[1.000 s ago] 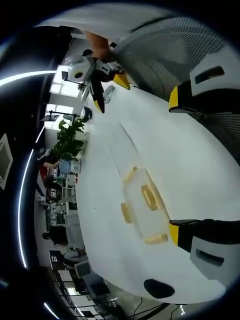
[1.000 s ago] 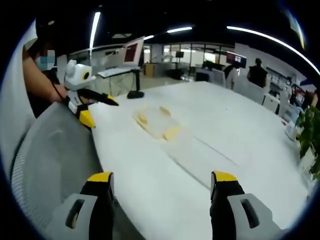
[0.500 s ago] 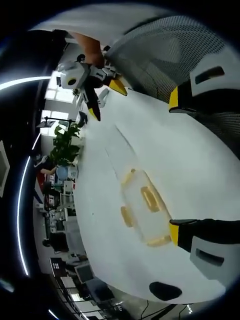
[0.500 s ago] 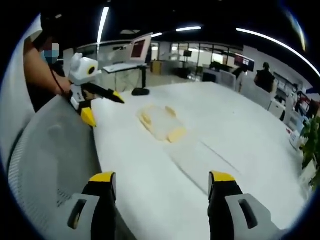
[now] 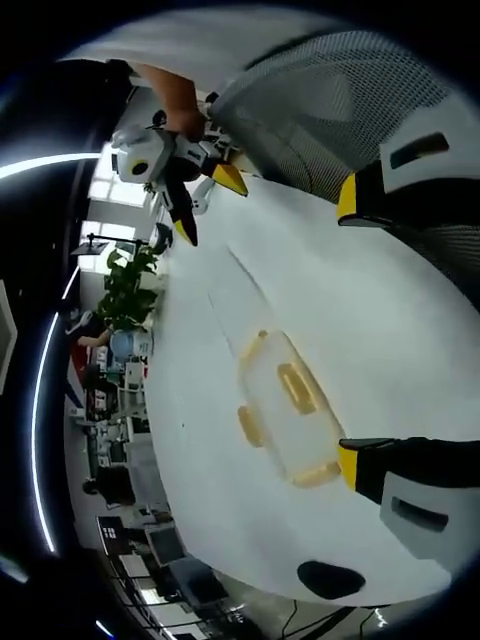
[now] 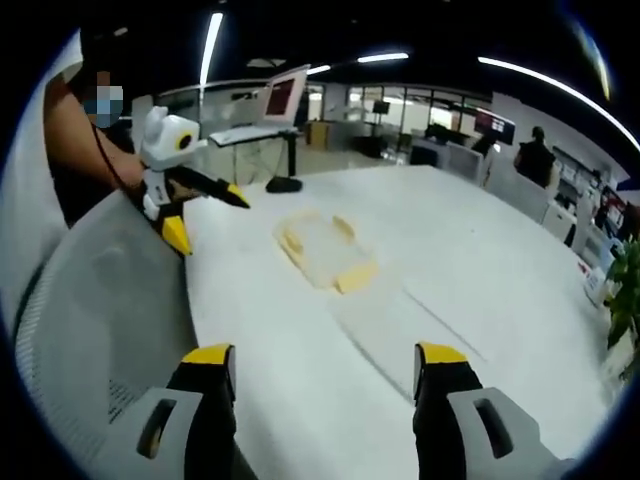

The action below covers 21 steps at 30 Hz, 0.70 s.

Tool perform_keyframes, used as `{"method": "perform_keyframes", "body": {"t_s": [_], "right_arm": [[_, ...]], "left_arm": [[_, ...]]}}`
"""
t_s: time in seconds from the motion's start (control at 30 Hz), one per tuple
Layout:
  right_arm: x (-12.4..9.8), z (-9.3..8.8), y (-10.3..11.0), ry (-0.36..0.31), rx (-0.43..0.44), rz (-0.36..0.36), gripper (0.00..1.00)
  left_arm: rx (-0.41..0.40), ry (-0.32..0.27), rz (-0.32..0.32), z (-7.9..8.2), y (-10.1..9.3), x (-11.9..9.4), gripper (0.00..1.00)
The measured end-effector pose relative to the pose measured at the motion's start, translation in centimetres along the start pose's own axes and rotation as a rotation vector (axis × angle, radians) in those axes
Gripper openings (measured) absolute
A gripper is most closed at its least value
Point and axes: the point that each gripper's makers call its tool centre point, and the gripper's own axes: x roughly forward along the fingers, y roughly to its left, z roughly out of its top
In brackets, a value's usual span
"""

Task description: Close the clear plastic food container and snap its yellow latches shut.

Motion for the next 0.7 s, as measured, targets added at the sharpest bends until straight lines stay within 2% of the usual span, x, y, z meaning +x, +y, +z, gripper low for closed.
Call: {"method": "perform_keyframes", "body": {"t_s": [0.4,0.7], "right_arm": [[1.1,0.7,-0.8,0.016,-0.041,0.016,0.72],[1.6,1.5,-1.2,0.024,-0.062,0.030,0.72]], "left_arm": [[0.028,0.026,0.000,-0.1,1.2,0.2,0.88],[0.049,0.037,-0.012,-0.1,1.2,0.2,0.88]]}}
